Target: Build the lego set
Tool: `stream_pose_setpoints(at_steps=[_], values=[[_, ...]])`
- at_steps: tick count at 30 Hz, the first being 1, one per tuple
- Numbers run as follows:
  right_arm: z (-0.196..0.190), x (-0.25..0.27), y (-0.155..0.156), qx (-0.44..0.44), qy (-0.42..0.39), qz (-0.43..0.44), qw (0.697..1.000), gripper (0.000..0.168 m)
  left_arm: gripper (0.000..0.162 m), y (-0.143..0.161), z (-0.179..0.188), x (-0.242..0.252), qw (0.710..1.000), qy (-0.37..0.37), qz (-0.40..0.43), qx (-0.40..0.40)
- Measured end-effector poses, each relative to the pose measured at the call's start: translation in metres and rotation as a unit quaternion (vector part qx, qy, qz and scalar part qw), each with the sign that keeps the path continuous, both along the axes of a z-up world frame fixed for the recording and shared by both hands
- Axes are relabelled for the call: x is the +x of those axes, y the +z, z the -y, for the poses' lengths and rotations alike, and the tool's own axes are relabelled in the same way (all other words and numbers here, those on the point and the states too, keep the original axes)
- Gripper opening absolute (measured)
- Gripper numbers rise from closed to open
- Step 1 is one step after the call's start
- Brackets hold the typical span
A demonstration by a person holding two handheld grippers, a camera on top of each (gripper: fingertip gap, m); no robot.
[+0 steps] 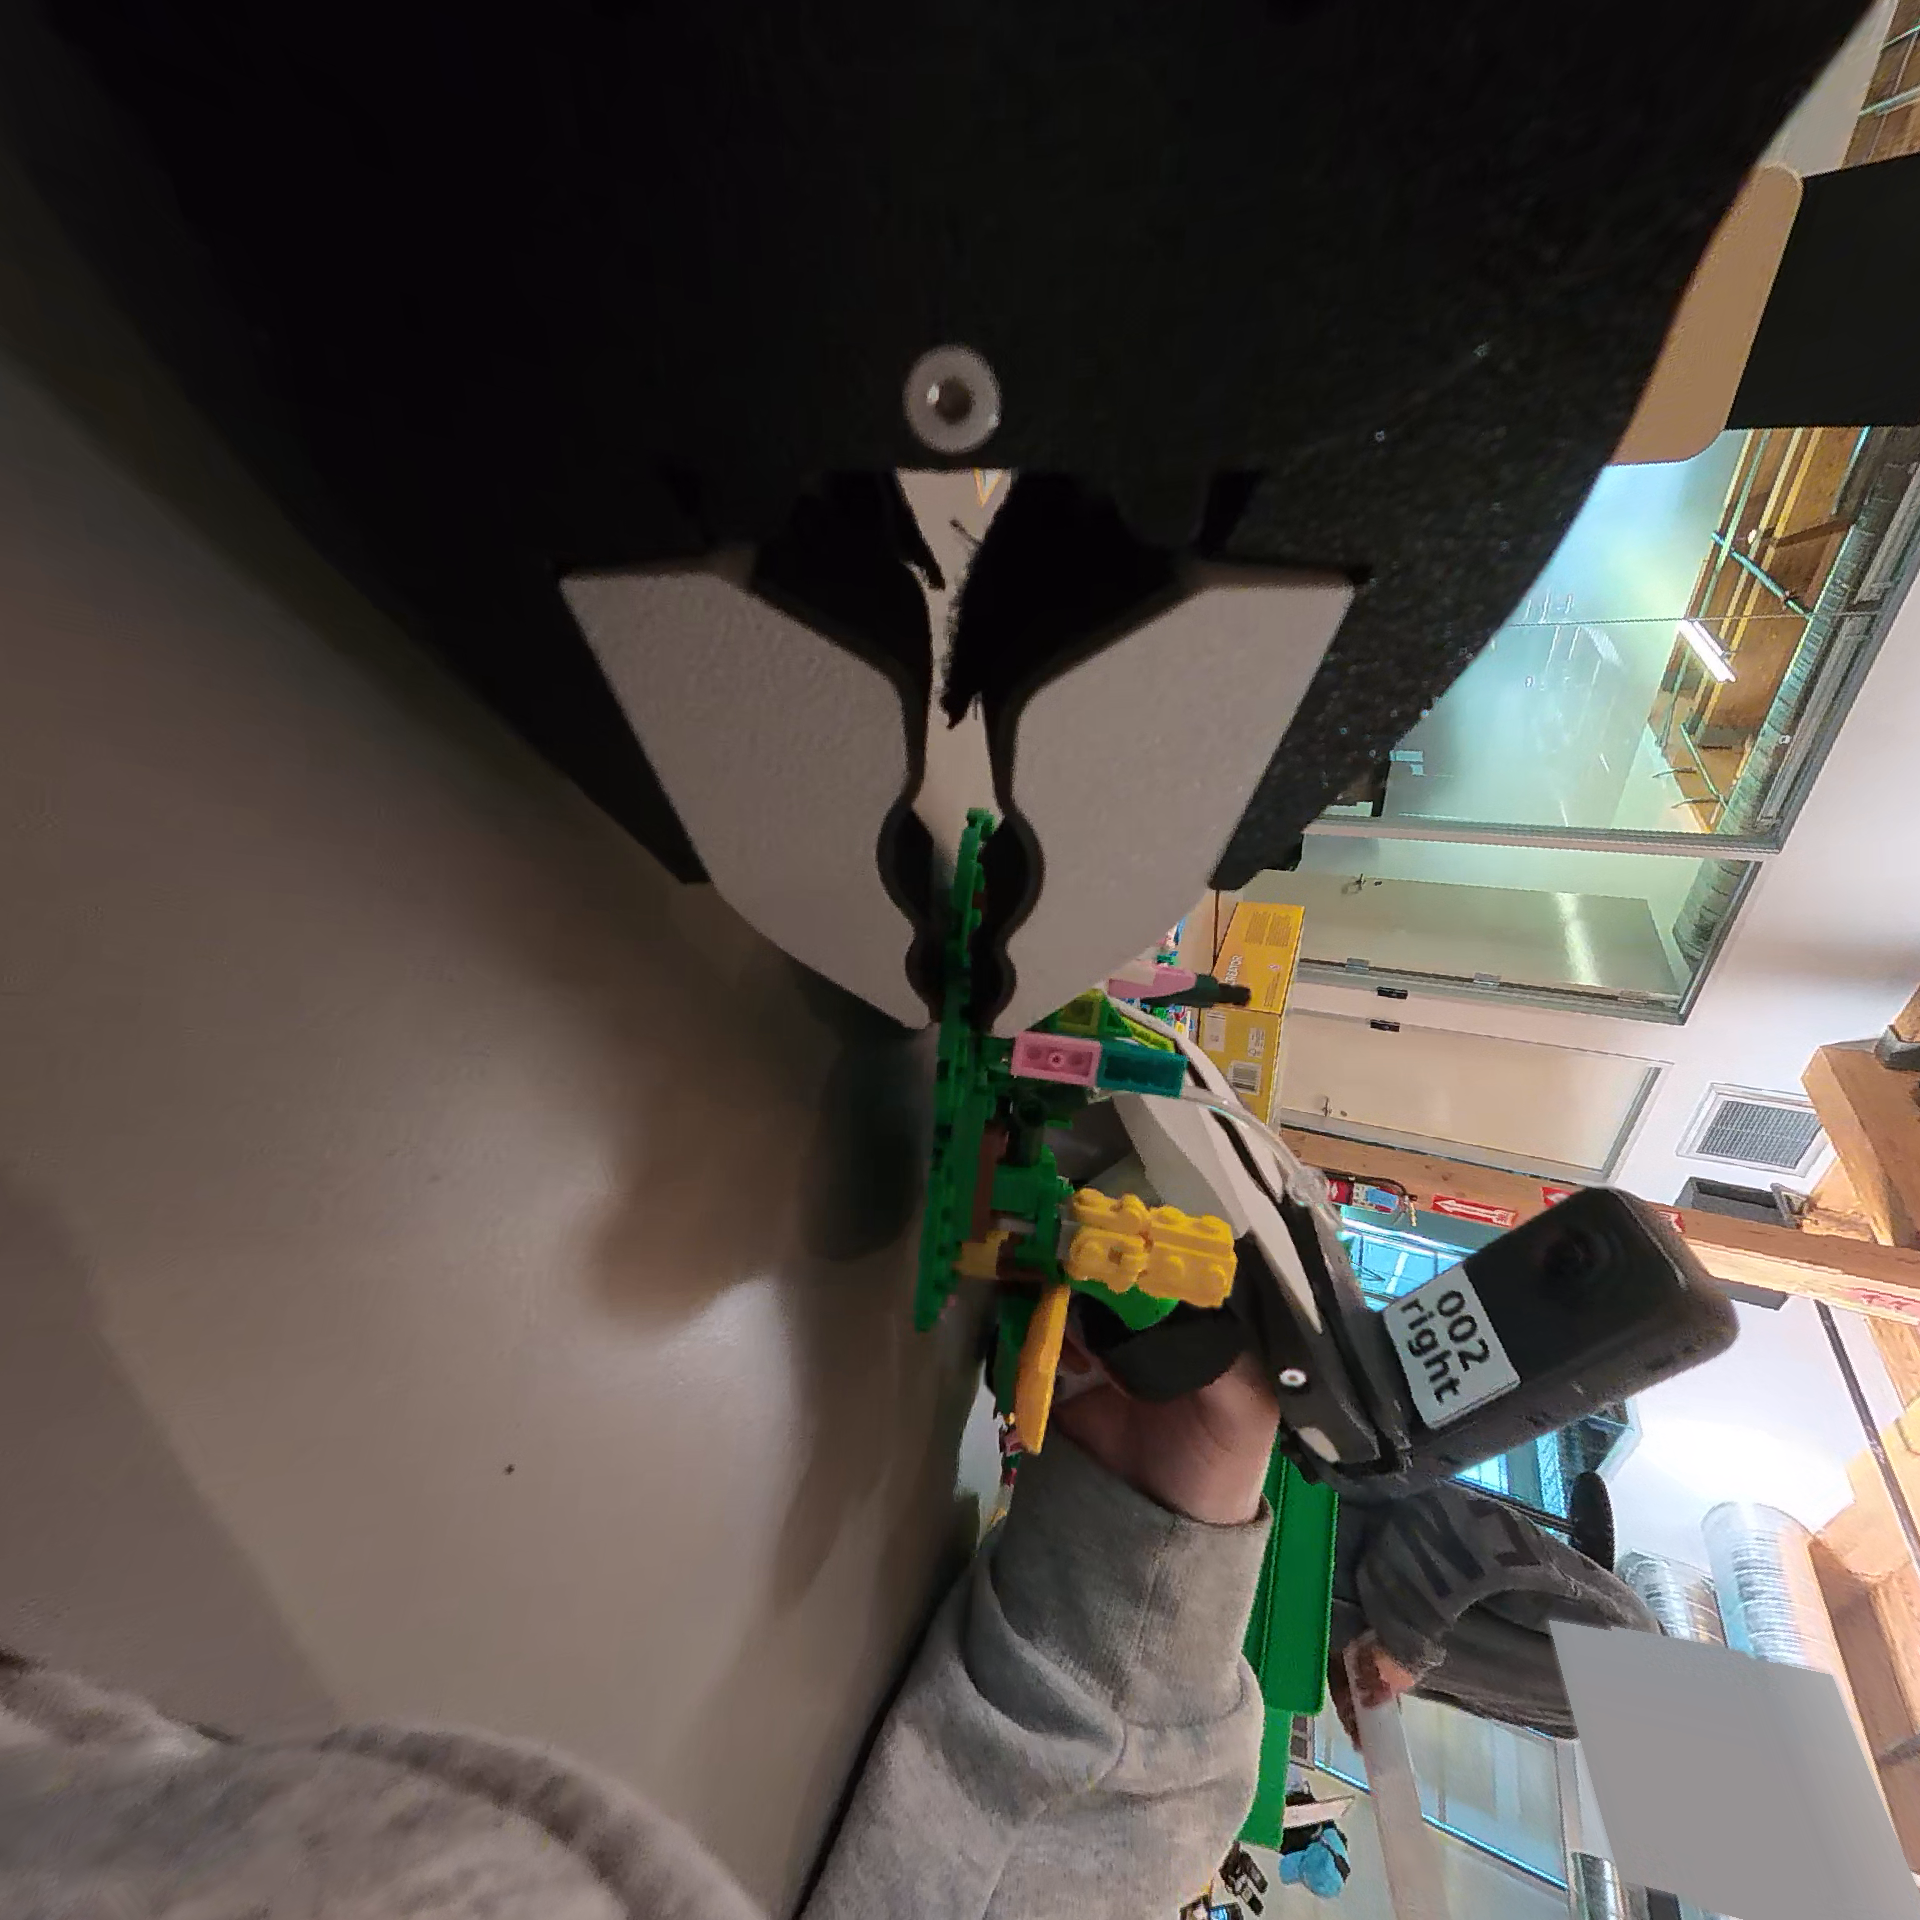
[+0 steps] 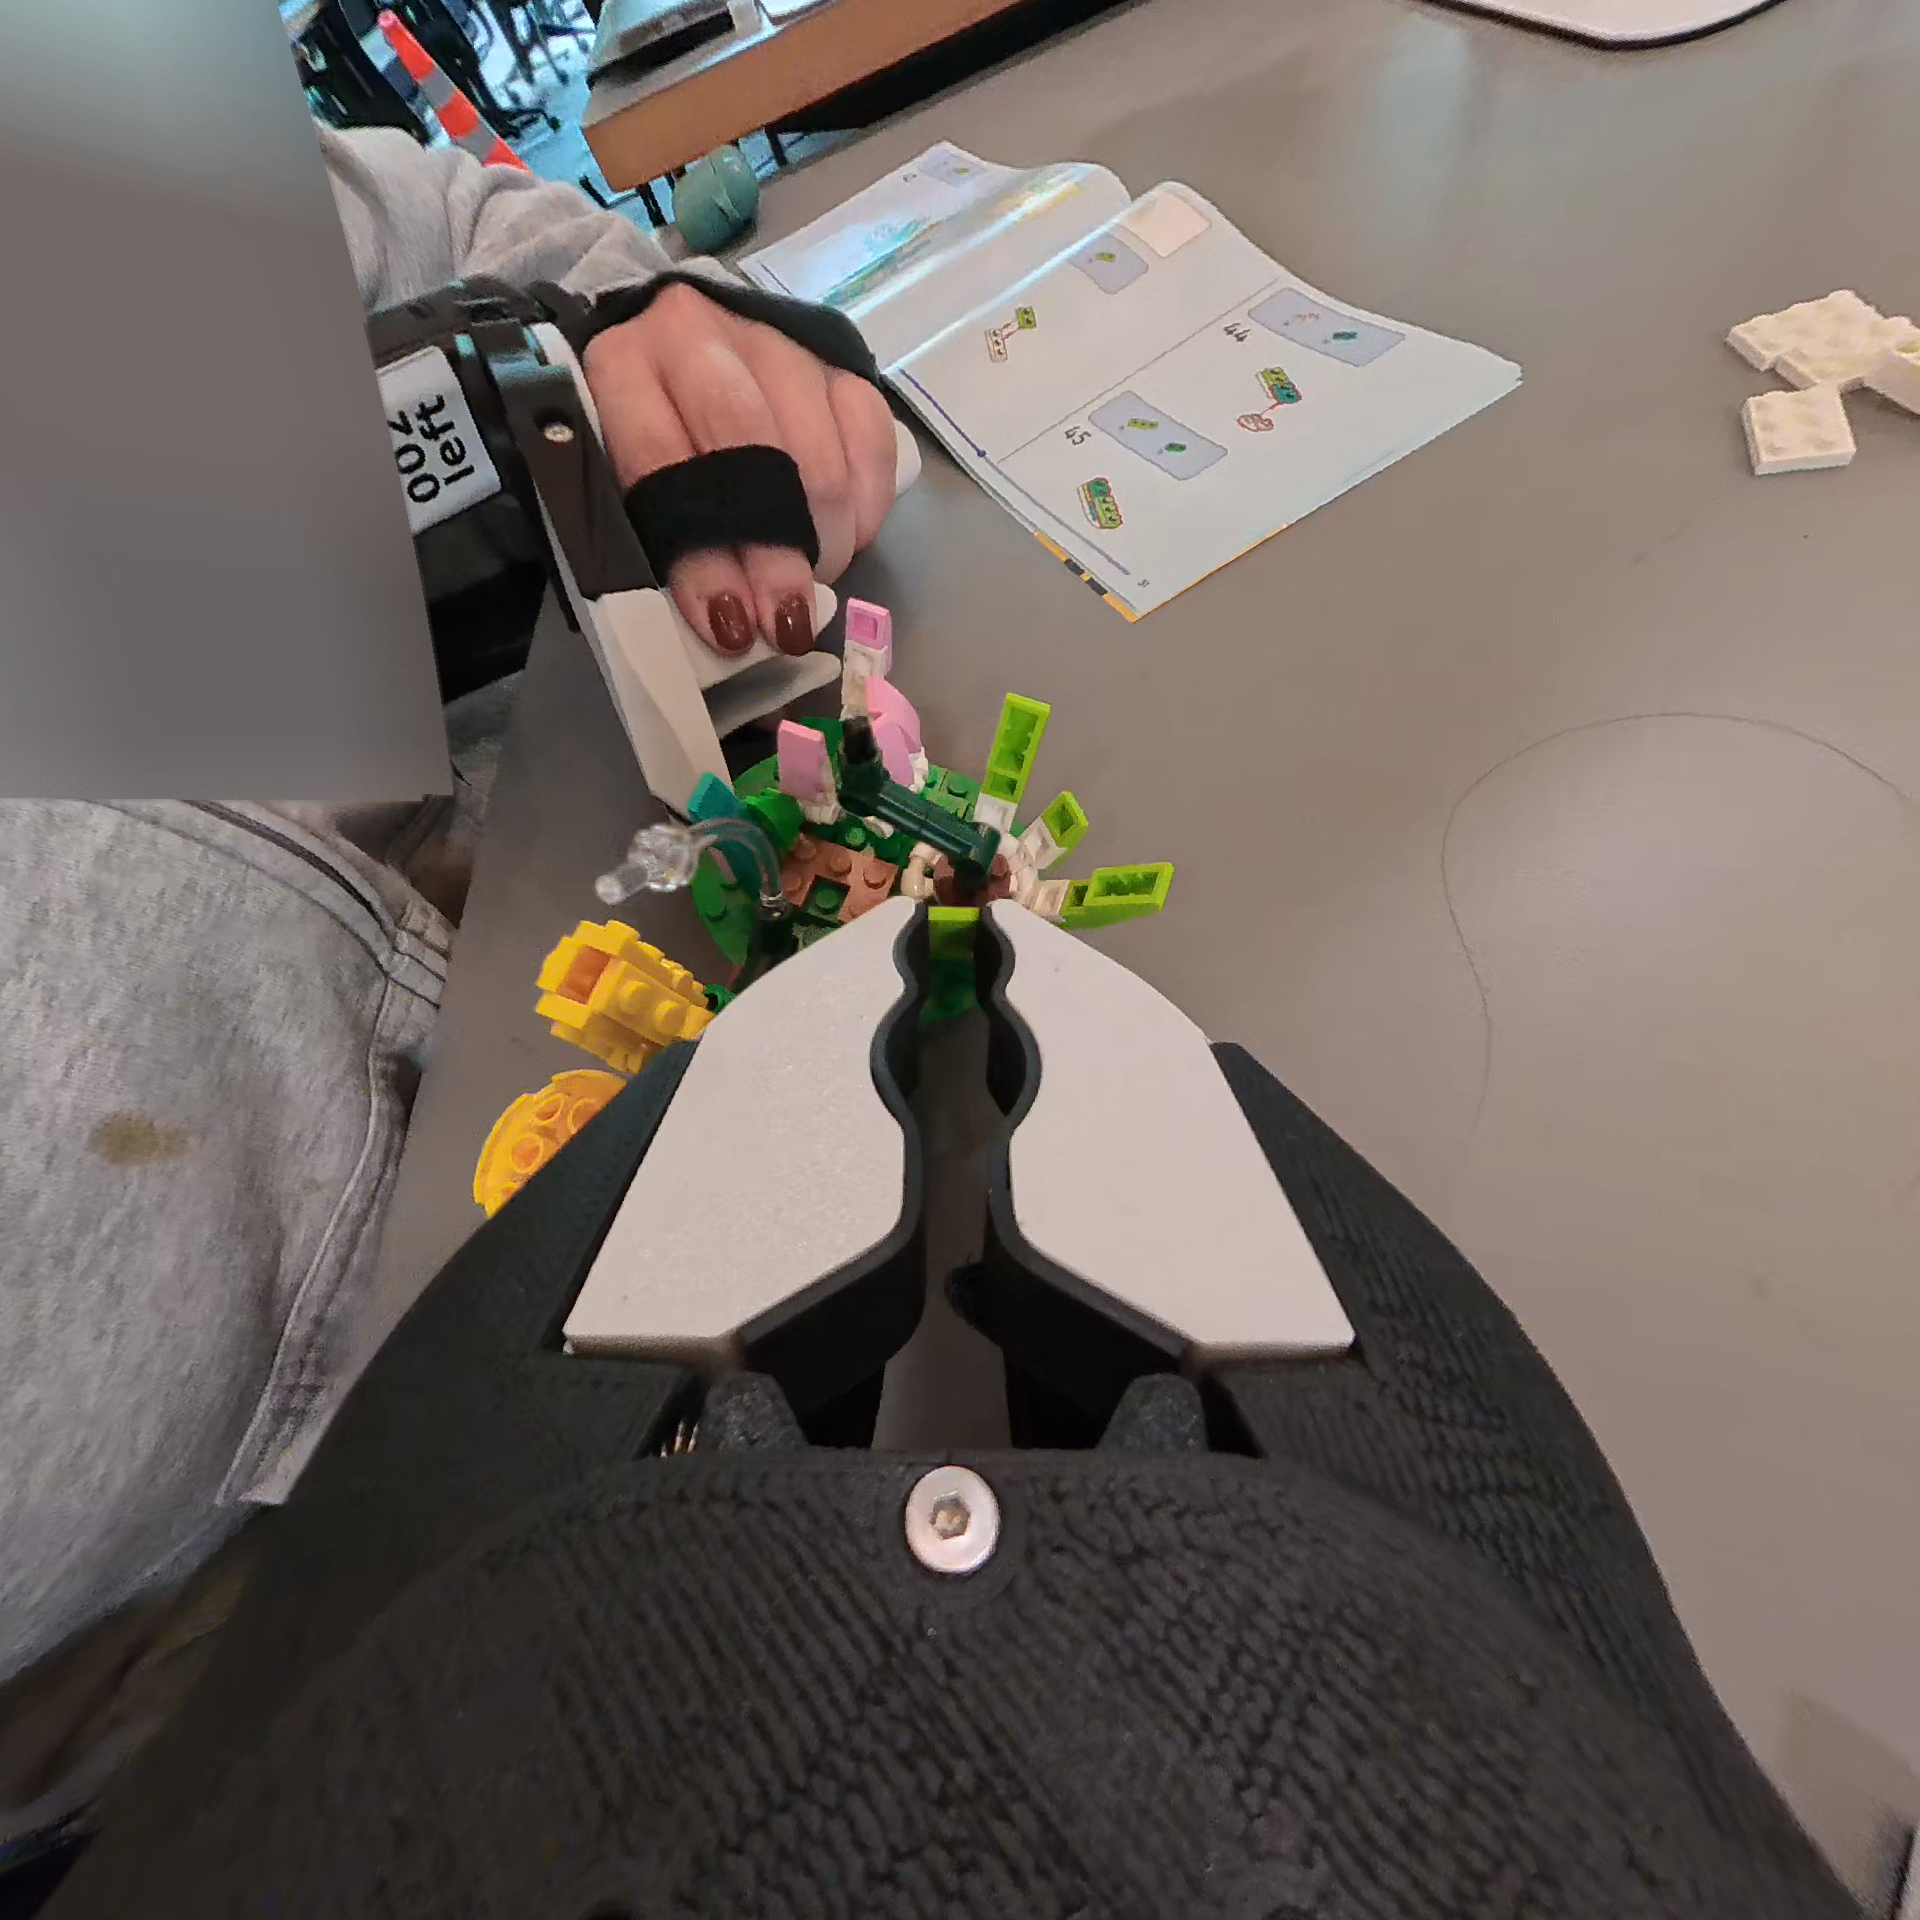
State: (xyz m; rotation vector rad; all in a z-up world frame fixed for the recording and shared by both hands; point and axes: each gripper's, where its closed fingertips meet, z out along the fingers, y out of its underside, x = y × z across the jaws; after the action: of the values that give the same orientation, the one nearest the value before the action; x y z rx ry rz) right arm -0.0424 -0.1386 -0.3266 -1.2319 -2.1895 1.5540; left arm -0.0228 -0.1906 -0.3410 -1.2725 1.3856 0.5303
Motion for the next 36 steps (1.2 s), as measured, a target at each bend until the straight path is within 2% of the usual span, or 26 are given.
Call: stream_pose_setpoints(at_steps=[15, 19, 28, 36], values=[[0.0017, -0.0033, -0.0020, 0.027, 0.011, 0.030, 0.999, 0.007, 0.005, -0.0023, 0.0000, 0.0018, 0.999, -0.008, 0.030, -0.019], [0.0022, -0.0038, -0.0021, 0.052, 0.029, 0.021, 0.998, 0.007, 0.005, -0.0016, -0.0005, 0.0019, 0.999, -0.008, 0.033, -0.018], [0.0034, -0.0071, -0.0028, 0.044, 0.071, 0.037, 0.996, 0.007, 0.005, -0.0014, -0.0003, 0.0012, 0.999, -0.010, 0.039, -0.020], [0.0044, -0.0067, -0.0032, 0.088, 0.091, 0.018, 0.992, 0.007, 0.004, -0.0014, 0.0000, 0.0008, 0.999, -0.015, 0.043, -0.022]])
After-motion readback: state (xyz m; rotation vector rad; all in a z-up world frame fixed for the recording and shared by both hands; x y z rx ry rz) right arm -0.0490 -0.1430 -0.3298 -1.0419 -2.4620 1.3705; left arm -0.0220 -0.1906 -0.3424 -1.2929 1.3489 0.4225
